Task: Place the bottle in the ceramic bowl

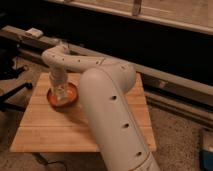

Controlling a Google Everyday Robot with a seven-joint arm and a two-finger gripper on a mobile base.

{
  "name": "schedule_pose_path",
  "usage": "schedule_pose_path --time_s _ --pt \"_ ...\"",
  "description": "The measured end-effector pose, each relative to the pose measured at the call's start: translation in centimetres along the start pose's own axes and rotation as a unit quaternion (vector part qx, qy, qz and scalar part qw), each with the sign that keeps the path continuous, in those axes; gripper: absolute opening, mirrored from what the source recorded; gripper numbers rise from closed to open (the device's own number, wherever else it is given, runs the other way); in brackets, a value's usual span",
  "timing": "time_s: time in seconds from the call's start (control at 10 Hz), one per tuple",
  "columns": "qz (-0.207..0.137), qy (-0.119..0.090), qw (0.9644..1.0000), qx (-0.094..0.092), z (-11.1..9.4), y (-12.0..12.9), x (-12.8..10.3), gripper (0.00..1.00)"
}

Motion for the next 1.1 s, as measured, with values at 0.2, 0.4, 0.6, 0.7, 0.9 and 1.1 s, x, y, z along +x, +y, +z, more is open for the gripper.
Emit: schedule_pose_path --time_s 0.2,0.4,0.6,0.7,0.9,1.1 --pt "-0.012 -0.015 0.9998 0.002 0.9 1.2 -1.9 0.15" --pt "-0.015 -0.034 0.9993 0.008 1.5 1.7 -3.3 0.35" --pt "-0.007 -0.046 0.9988 0.017 1.7 0.8 -4.3 0.56" --pt "-0.002 -0.051 0.9985 0.022 1.8 0.1 -4.6 0.65" --pt "0.018 -0.061 0.9974 0.034 1.5 -2.3 -5.1 0.8" --pt "0.034 -0.067 0.9965 0.036 1.0 -3.8 -4.9 0.8"
